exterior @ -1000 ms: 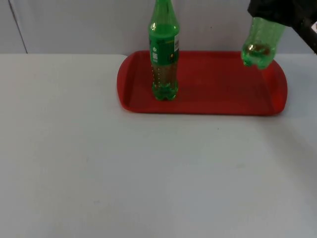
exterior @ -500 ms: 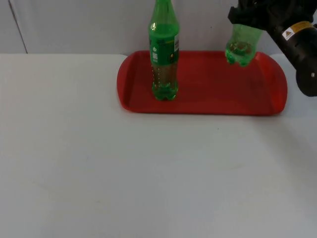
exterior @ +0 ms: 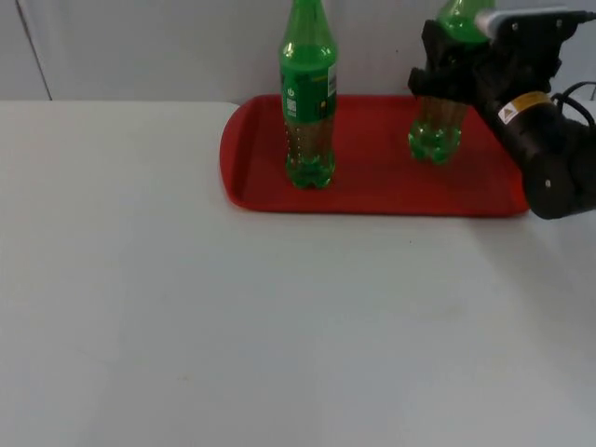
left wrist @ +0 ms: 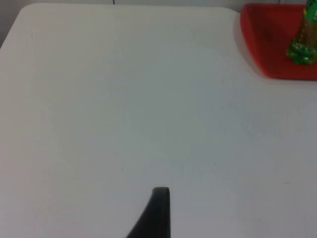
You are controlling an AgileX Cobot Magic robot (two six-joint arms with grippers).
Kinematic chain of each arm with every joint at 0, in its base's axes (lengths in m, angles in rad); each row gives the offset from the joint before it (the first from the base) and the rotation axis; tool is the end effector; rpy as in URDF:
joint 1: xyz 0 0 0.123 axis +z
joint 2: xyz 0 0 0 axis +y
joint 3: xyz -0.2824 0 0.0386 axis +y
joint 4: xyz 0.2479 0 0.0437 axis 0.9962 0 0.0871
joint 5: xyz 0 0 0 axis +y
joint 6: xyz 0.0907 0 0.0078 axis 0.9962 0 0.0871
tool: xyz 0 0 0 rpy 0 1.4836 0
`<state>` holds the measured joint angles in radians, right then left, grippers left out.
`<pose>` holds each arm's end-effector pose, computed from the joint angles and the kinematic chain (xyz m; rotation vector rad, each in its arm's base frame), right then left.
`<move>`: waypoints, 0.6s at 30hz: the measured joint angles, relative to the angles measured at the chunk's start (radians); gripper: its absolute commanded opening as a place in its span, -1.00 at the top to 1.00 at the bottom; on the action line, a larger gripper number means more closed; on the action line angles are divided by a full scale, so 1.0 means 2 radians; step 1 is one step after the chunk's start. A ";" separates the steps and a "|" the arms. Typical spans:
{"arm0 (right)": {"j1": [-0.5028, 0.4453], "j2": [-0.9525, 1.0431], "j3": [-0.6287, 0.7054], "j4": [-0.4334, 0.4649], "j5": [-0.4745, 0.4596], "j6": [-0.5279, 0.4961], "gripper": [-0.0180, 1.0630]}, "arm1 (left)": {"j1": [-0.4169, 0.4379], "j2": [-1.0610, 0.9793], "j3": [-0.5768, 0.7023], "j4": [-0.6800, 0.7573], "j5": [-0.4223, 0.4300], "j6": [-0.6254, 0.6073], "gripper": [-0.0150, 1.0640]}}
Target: Place the bottle upright on the tray.
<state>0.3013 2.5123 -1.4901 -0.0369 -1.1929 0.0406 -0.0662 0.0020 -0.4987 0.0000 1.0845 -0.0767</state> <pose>0.4819 0.1530 0.0923 -0.2094 1.3026 0.3020 -0.0054 0.0004 0.2749 -0.0109 2.0725 -0.0877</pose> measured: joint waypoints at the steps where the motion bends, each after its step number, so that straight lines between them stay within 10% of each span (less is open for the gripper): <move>1: 0.000 0.004 0.000 0.000 0.000 0.000 0.97 | 0.000 0.000 0.000 0.000 0.000 0.000 -0.61; 10: 0.000 0.012 -0.001 0.000 -0.006 0.000 0.89 | 0.000 0.000 0.000 0.000 0.000 0.000 -0.61; 16: 0.000 0.013 -0.001 -0.011 -0.006 -0.001 0.28 | 0.000 0.000 0.000 0.000 0.000 0.000 -0.61; 18: 0.000 0.013 -0.001 -0.013 -0.006 -0.001 -0.22 | 0.000 0.000 0.000 0.000 0.000 0.000 -0.61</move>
<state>0.3013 2.5383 -1.4923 -0.0623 -1.2042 0.0385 -0.0662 0.0020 -0.4987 0.0000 1.0845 -0.0767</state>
